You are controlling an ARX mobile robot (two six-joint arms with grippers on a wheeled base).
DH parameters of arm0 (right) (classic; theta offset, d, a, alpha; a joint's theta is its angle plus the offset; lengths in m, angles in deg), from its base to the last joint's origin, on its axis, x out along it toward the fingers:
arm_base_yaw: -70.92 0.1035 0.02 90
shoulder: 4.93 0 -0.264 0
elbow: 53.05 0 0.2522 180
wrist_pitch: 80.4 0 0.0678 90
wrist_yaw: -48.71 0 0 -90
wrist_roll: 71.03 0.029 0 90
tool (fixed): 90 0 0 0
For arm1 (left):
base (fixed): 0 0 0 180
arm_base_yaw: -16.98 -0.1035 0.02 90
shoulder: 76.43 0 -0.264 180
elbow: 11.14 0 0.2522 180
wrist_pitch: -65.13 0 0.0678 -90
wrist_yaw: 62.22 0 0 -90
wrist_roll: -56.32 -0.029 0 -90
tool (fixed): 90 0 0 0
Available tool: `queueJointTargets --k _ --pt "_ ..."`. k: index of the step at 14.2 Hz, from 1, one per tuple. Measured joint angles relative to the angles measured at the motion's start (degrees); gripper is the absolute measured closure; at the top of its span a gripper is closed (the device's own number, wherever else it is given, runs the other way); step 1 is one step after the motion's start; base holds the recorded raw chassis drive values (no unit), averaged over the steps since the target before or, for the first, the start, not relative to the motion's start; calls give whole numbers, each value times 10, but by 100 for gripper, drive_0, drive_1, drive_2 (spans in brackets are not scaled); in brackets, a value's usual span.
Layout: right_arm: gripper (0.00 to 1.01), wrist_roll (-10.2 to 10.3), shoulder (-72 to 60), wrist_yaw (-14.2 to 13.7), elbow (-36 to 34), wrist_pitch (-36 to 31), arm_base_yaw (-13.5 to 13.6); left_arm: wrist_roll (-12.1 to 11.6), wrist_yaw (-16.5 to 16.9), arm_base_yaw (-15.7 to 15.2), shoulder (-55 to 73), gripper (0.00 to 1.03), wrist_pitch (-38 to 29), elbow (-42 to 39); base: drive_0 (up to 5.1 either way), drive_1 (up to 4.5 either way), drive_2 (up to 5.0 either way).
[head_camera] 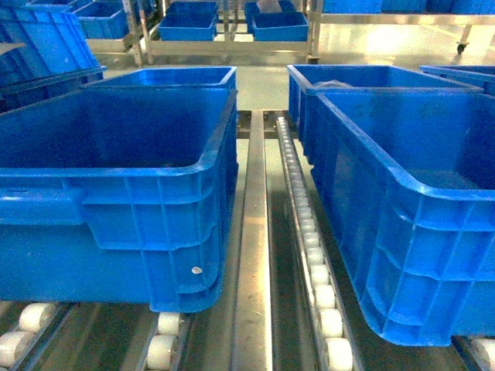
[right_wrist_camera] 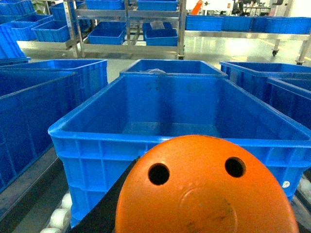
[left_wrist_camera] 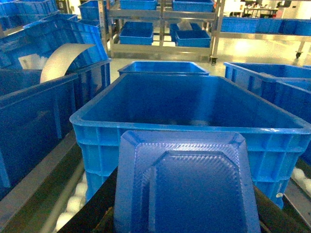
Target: Sort blue parts and orange caps into right shelf containers
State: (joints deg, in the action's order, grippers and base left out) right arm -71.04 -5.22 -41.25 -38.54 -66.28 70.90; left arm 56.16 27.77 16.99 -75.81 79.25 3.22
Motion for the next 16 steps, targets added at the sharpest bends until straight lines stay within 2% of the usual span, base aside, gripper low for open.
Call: queueJointTargets --k 10,11,12,13,15,16 --pt "57 0 0 0 0 0 0 0 0 0 0 60 0 0 0 0 0" --pt "57 0 0 0 0 0 0 6 12 -3 2 60 -10 0 0 0 0" --pt "57 -15 1 -23 -1 -30 9 16 27 -1 13 60 -40 0 0 0 0" --pt "57 -31 -1 -44 -1 -71 17 21 27 11 37 60 -77 2 0 0 0" --pt "57 -50 -46 -47 0 -124 28 29 37 24 130 60 -162 6 0 0 0" --pt "57 -63 -130 -45 3 -205 42 28 45 25 235 60 -264 26 0 0 0"
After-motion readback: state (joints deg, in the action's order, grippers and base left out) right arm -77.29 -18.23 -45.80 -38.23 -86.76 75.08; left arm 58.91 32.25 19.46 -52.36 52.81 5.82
